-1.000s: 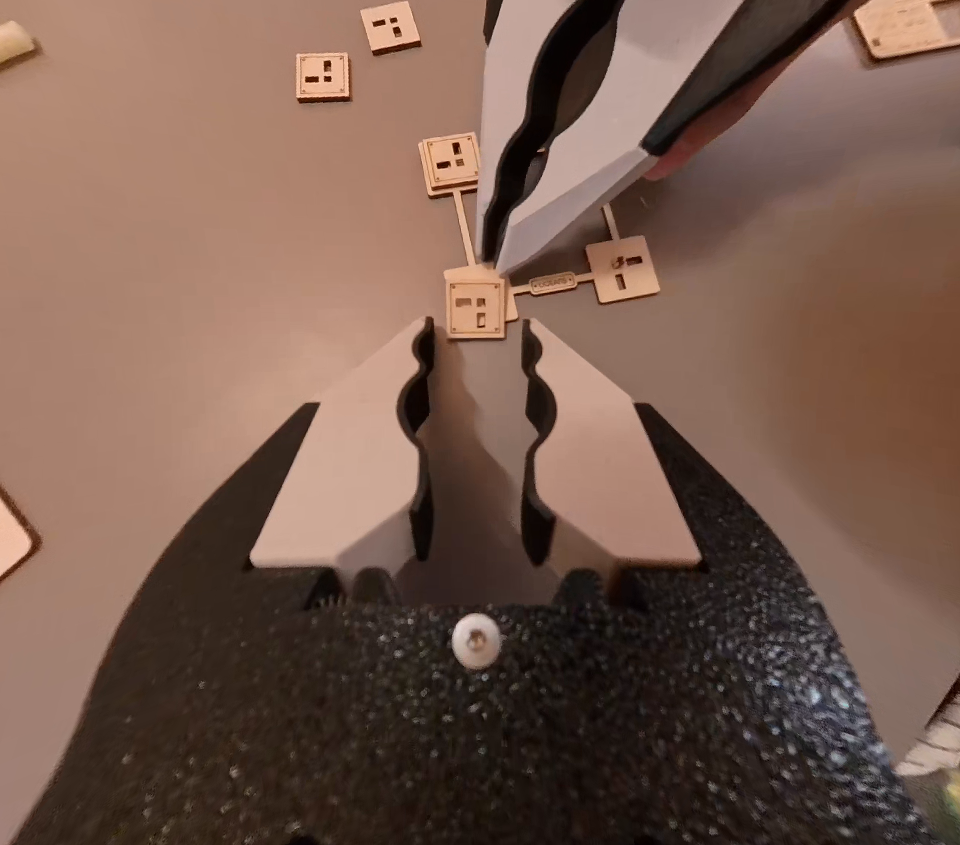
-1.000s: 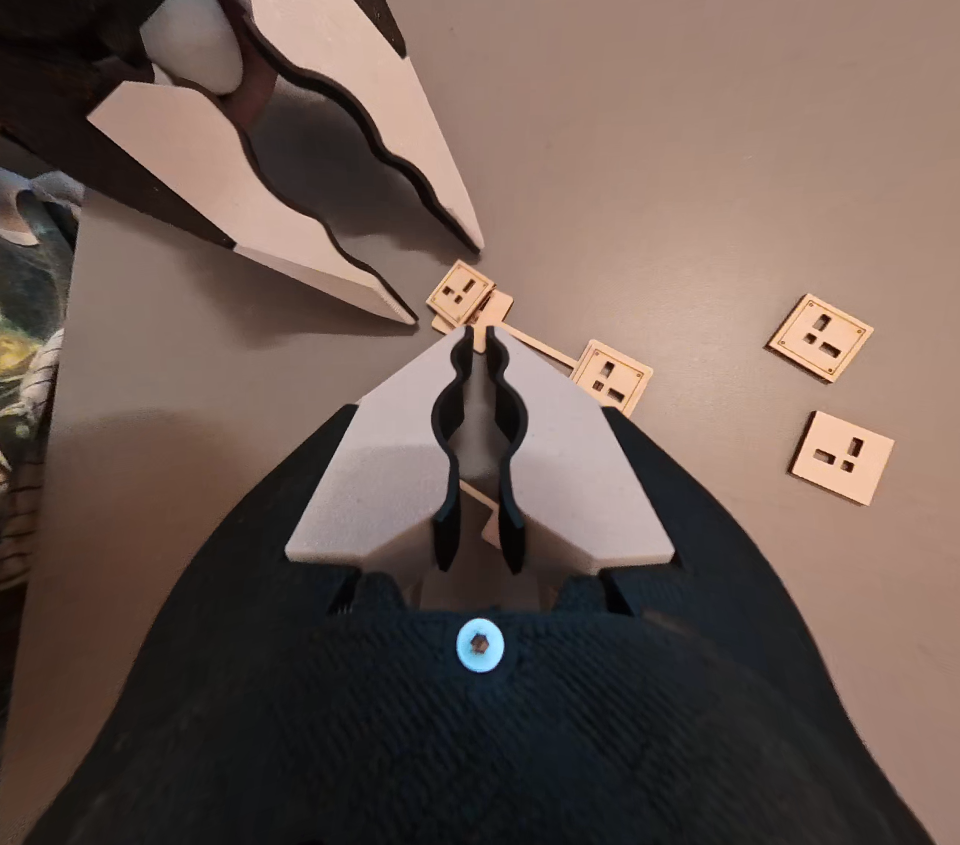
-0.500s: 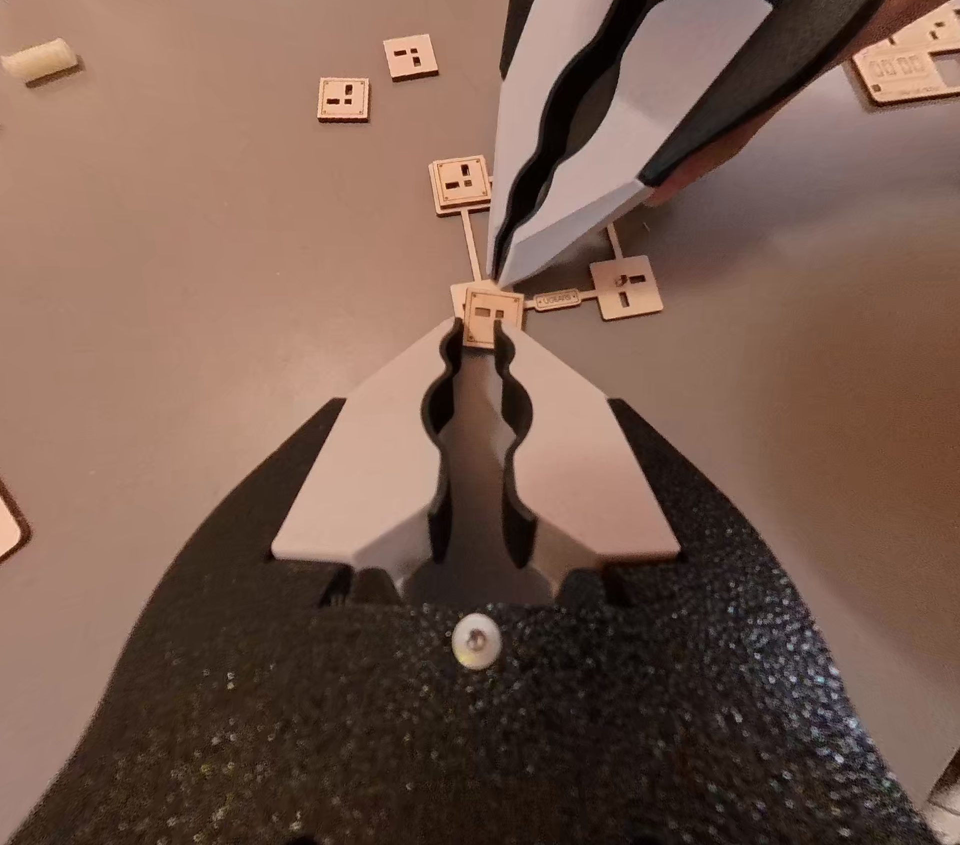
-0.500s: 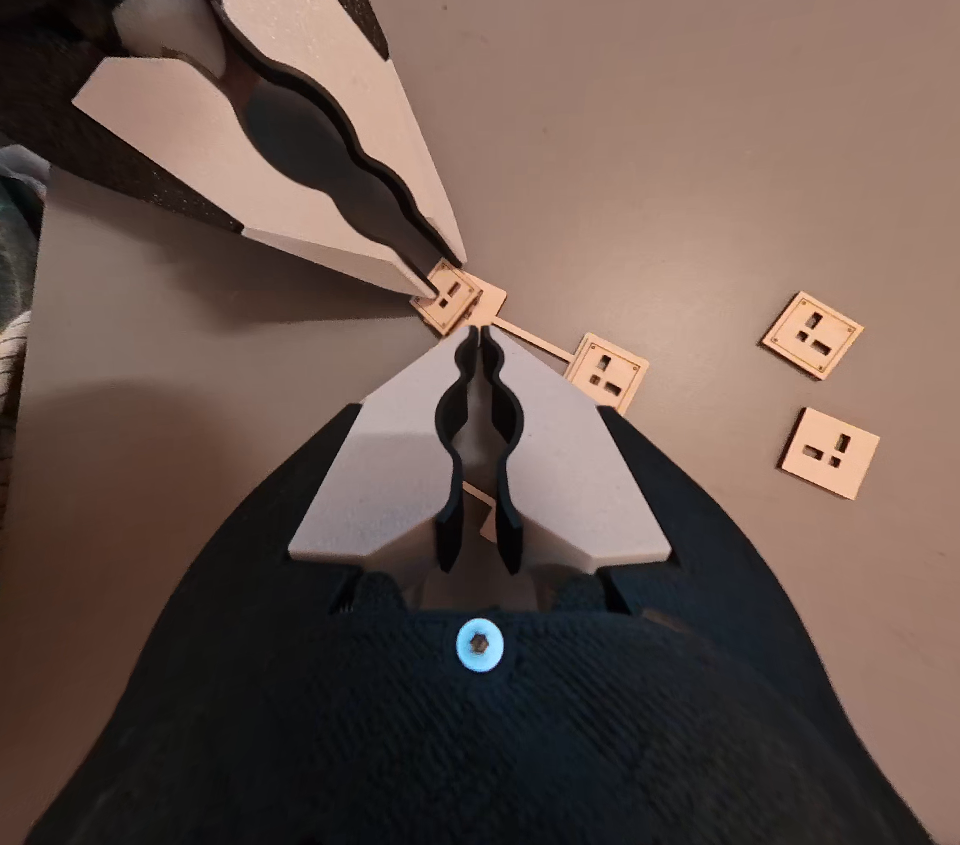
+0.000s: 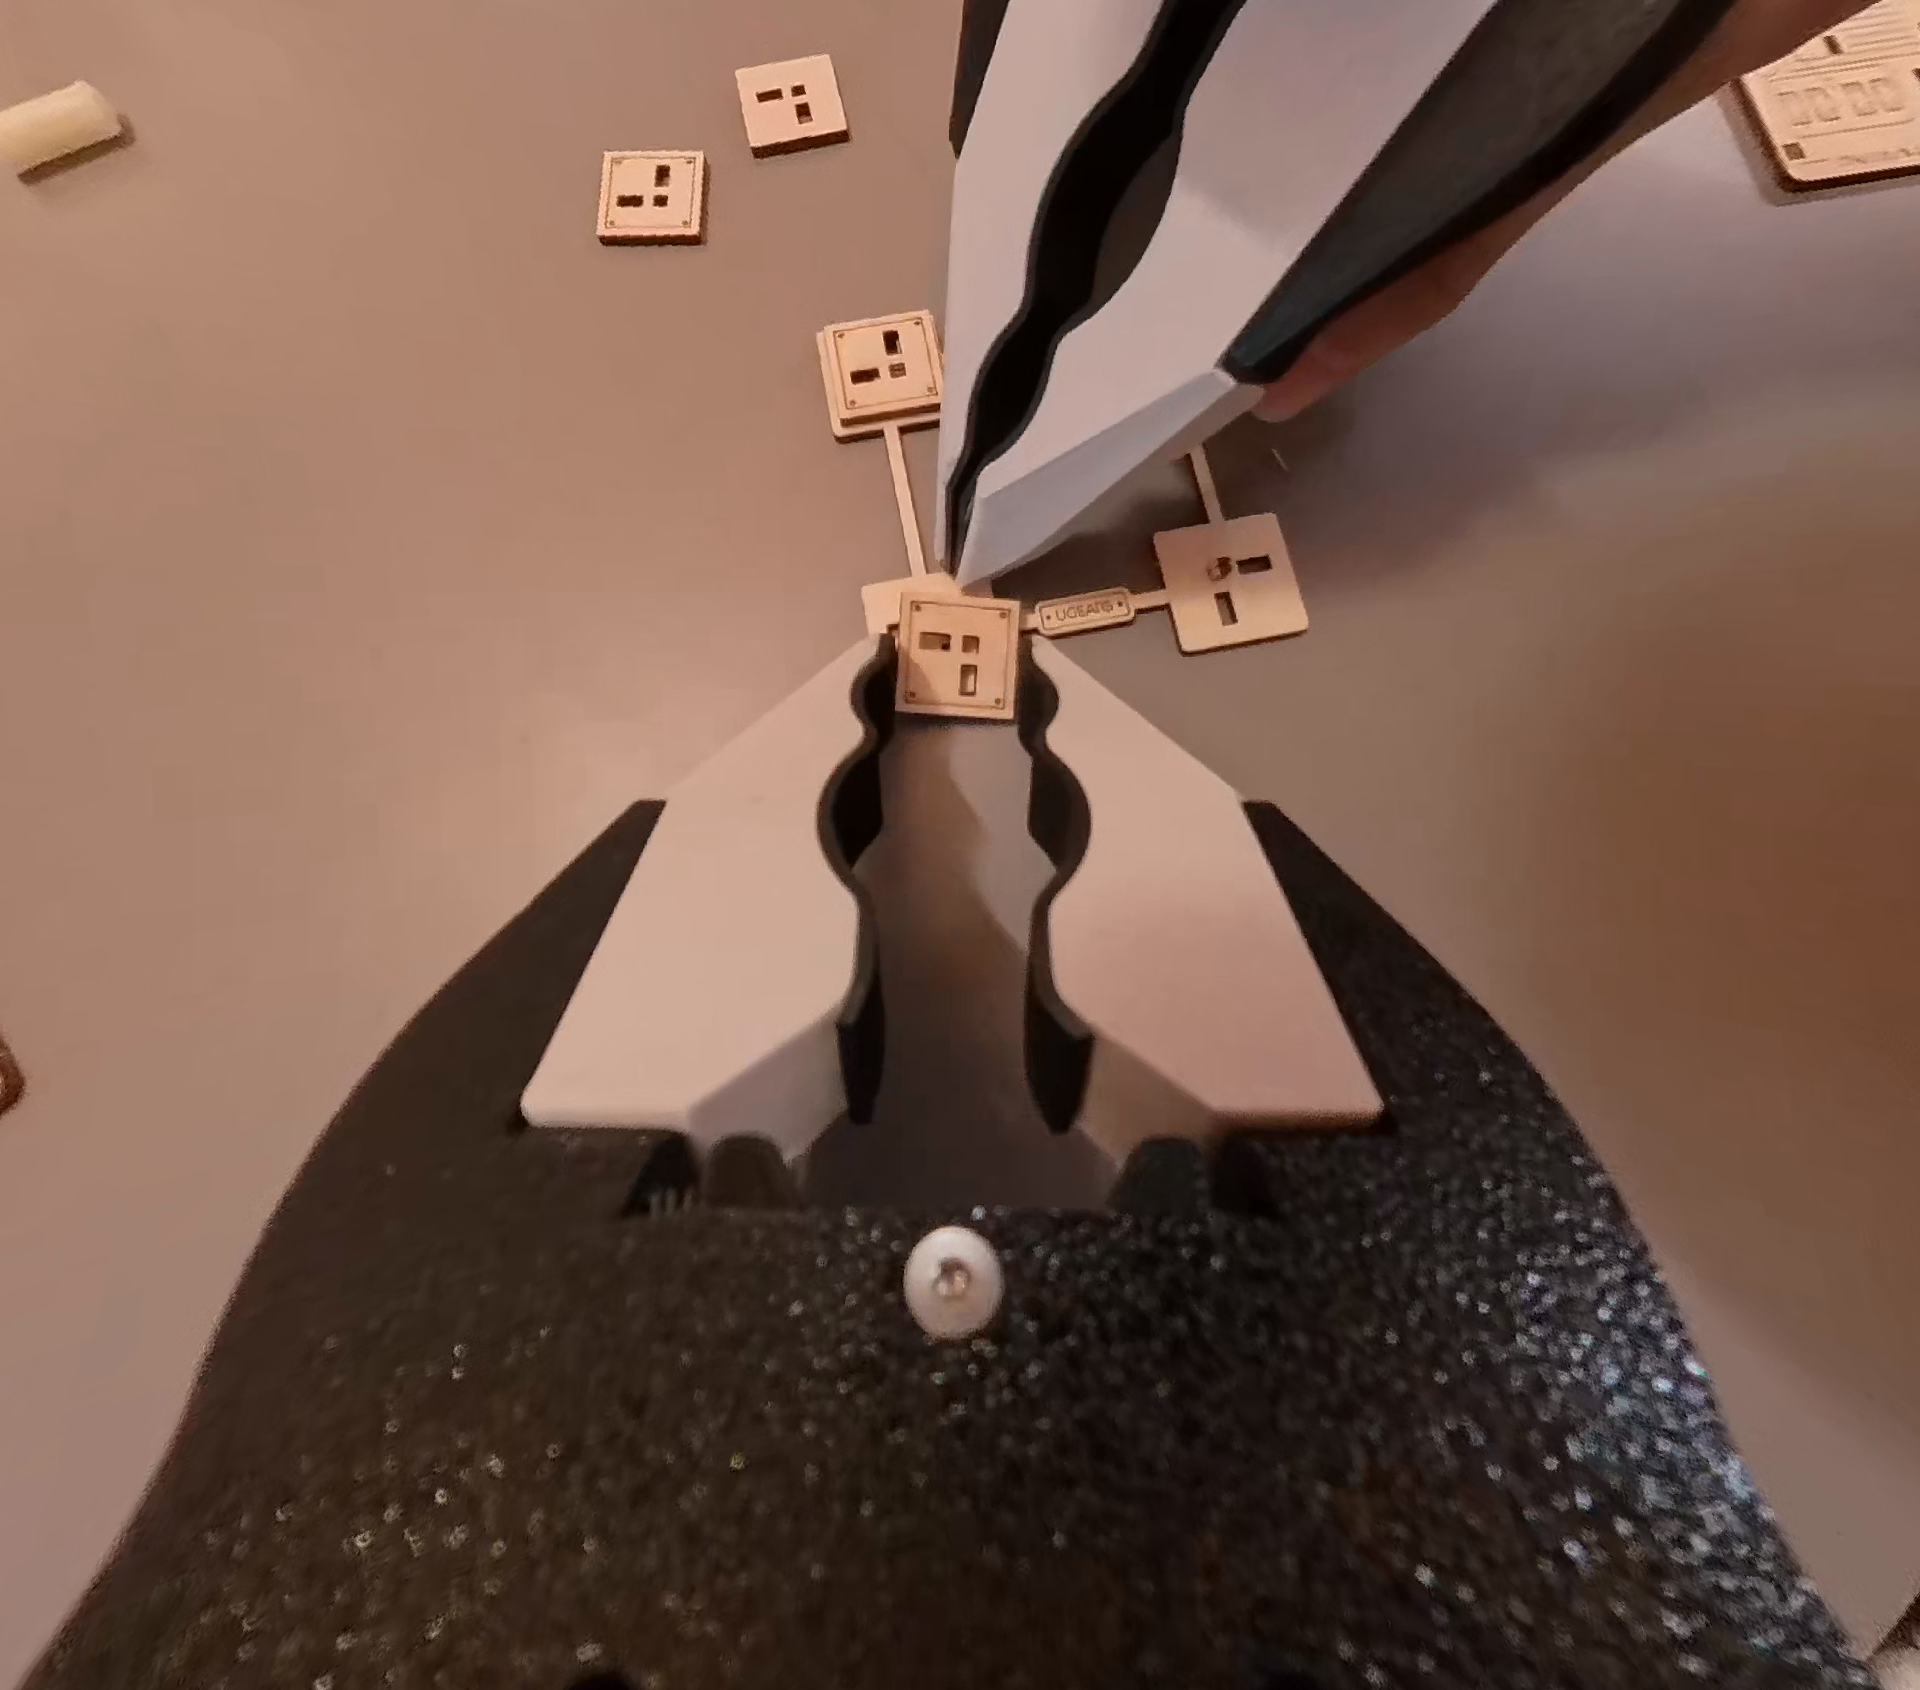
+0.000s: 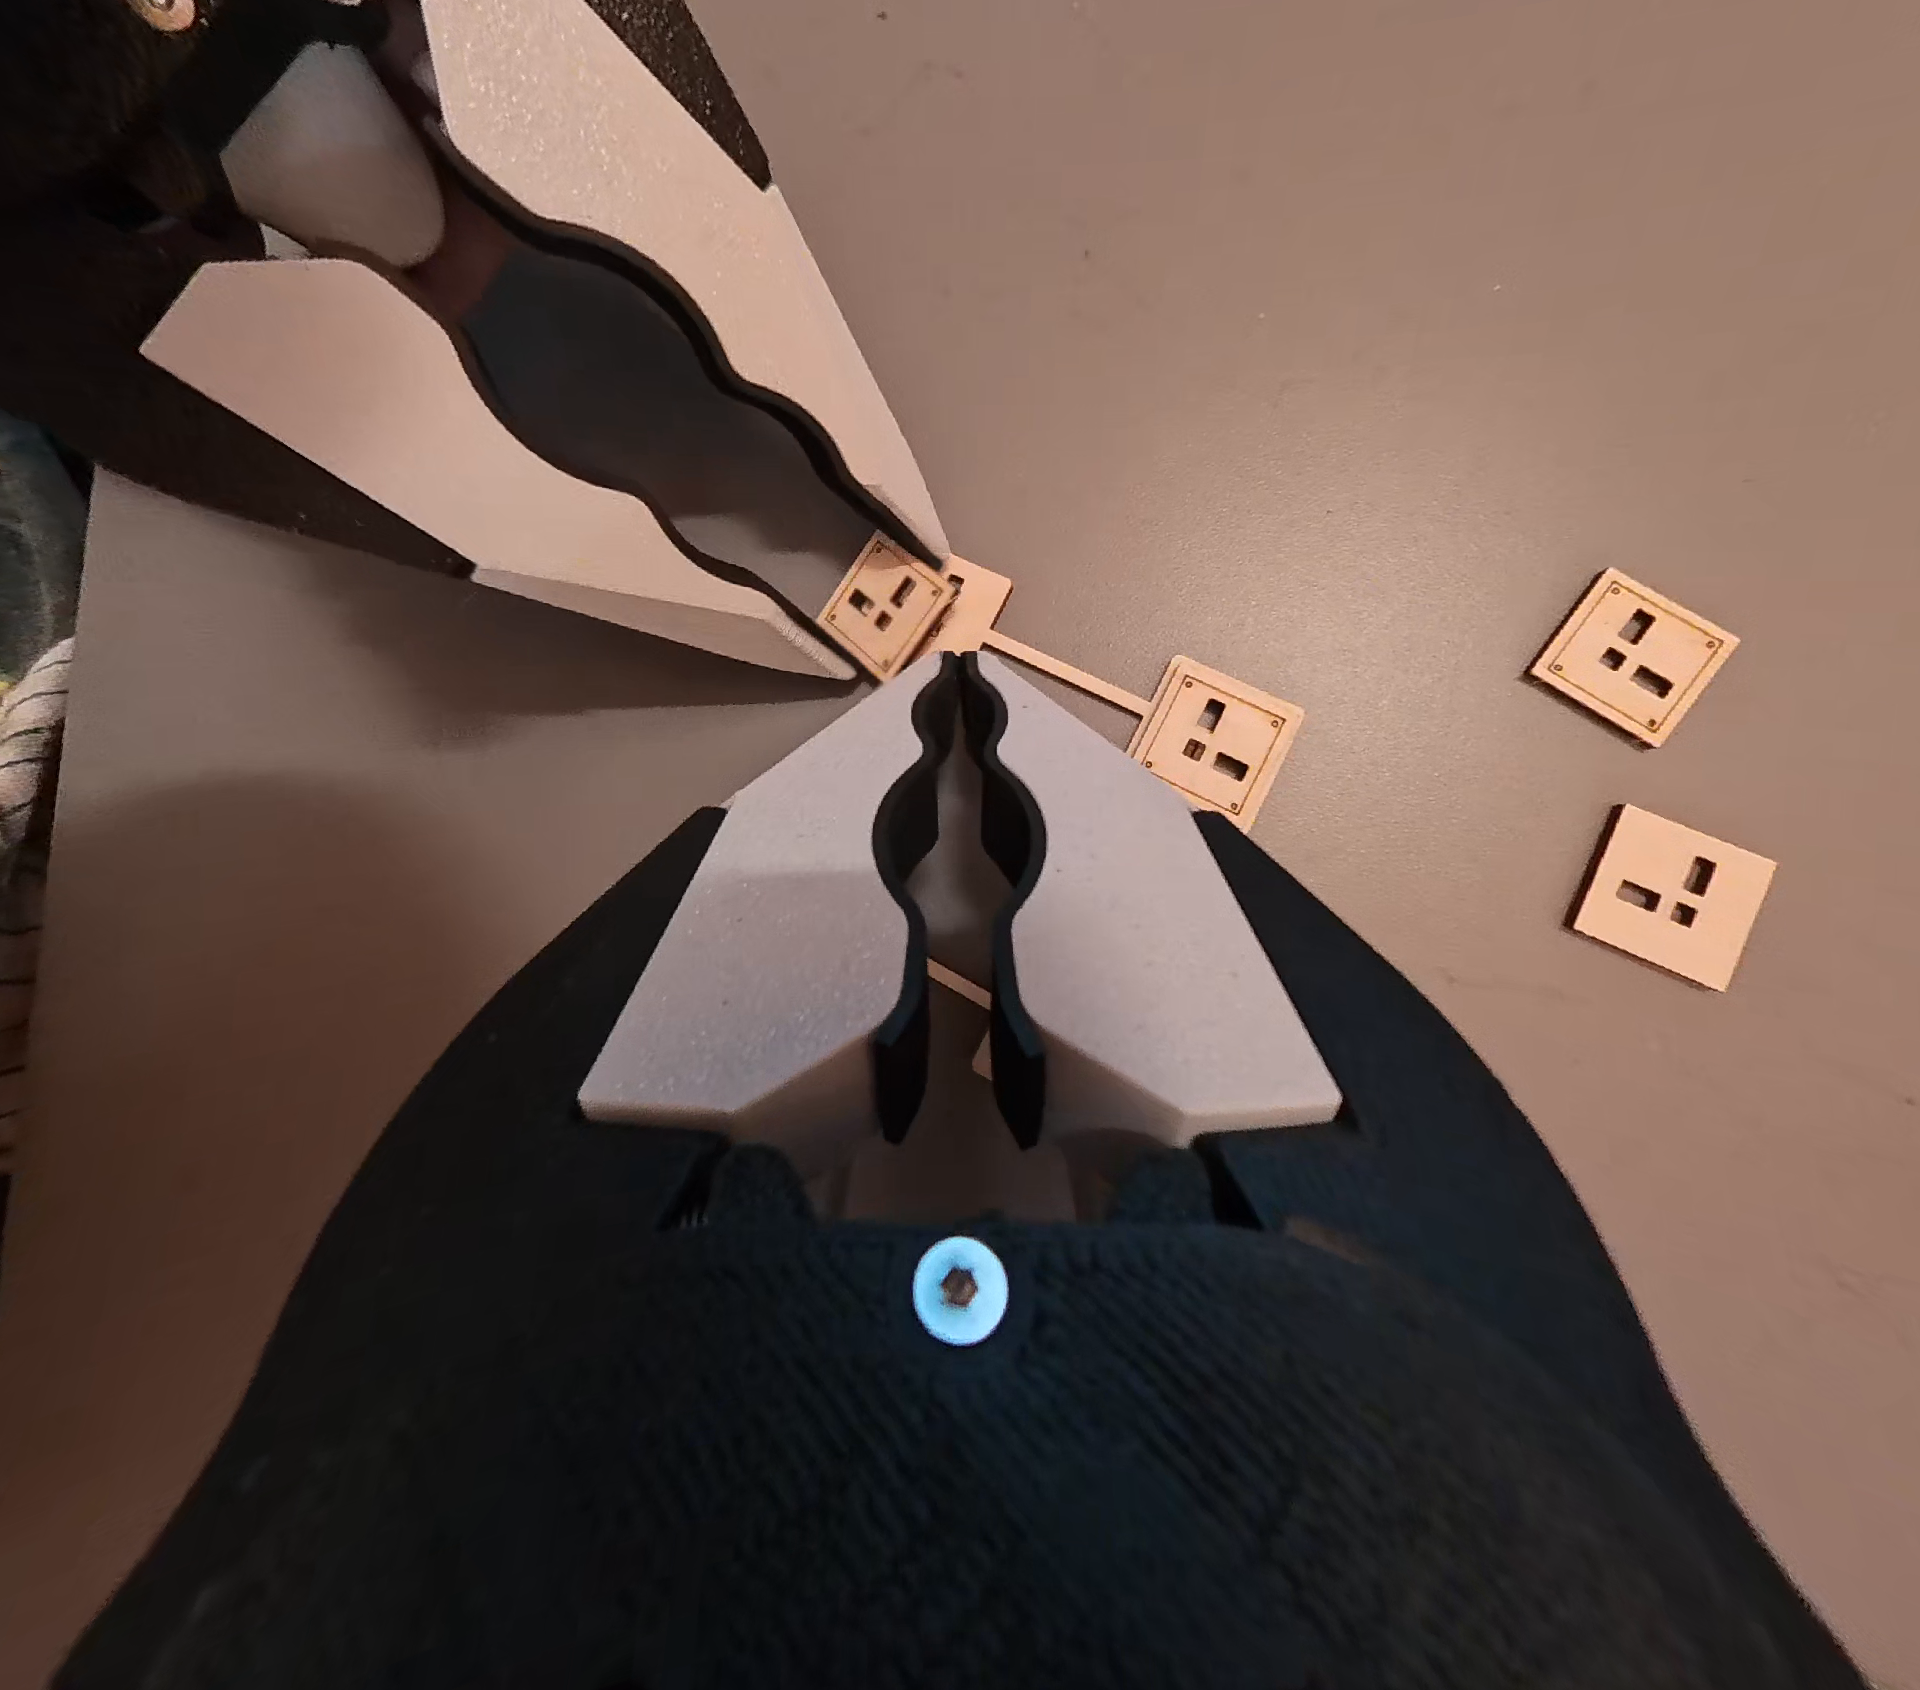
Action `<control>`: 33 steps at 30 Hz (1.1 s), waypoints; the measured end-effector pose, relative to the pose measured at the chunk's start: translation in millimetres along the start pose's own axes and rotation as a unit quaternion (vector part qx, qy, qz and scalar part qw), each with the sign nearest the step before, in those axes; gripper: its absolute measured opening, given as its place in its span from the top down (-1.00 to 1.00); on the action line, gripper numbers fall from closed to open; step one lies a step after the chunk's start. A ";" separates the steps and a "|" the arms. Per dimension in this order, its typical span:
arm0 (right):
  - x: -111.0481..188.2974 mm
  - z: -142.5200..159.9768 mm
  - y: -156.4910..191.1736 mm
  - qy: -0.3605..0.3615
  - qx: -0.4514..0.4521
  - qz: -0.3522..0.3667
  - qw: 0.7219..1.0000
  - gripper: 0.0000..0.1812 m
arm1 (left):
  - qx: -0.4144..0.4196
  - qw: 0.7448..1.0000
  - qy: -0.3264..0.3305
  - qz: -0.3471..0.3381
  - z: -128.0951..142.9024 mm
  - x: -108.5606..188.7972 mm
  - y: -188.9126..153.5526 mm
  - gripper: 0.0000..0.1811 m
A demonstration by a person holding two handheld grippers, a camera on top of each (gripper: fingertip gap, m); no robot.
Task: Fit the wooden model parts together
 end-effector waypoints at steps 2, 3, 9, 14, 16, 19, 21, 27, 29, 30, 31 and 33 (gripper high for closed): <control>0.0 0.1 0.0 0.000 0.002 0.000 1.000 1.00 | 0.004 1.000 -0.001 -0.009 -0.6 0.0 0.1 0.78; 0.0 0.0 0.1 0.000 0.003 0.001 1.000 1.00 | 0.009 1.000 -0.003 -0.014 -0.7 0.1 0.8 0.78; 0.0 0.2 -0.1 -0.002 0.004 0.000 1.000 1.00 | 0.064 0.998 -0.021 -0.010 -0.6 0.0 5.2 0.78; 0.0 -0.1 0.1 -0.001 0.007 0.002 1.000 1.00 | 0.091 0.996 -0.021 -0.005 -0.6 -0.6 5.1 0.78; 0.0 -0.1 0.2 0.000 0.008 0.003 1.000 1.00 | 0.095 0.995 -0.022 -0.002 -0.6 -1.2 4.9 0.78; 0.5 0.4 -0.2 0.000 0.007 -0.001 1.000 1.00 | 0.094 0.995 -0.023 -0.001 -1.1 -1.7 4.6 0.78; 1.4 1.1 -0.9 0.000 0.007 -0.004 1.000 1.00 | 0.094 0.995 -0.024 0.001 -1.7 -2.4 3.7 0.78; 1.3 1.6 -3.8 -0.005 -0.008 -0.005 1.000 1.00 | 0.089 0.996 -0.030 0.007 -4.9 -4.4 0.6 0.78; 3.6 2.2 -5.5 -0.005 -0.012 -0.008 1.000 1.00 | 0.093 0.995 -0.030 0.010 -5.2 -4.9 0.3 0.78; 5.6 2.0 -7.4 -0.006 -0.012 -0.003 1.000 1.00 | 0.092 0.995 -0.031 0.009 -5.3 -5.0 0.6 0.78; 7.4 1.7 -9.7 -0.009 -0.014 0.004 1.000 1.00 | 0.092 0.995 -0.031 0.009 -5.4 -5.2 0.7 0.78; 9.5 1.6 -12.0 -0.009 -0.015 0.010 1.000 0.99 | 0.094 0.995 -0.033 0.008 -7.2 -5.4 1.2 0.78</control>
Point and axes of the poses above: each gripper's, where its closed fingertips meet, x back along the fingers, z out of its underside, y = z × x across the jaws, the point moved 6 cm from there along x, back along the fingers, and after that the axes turned 7 degrees about z, right-handed, at the moved point
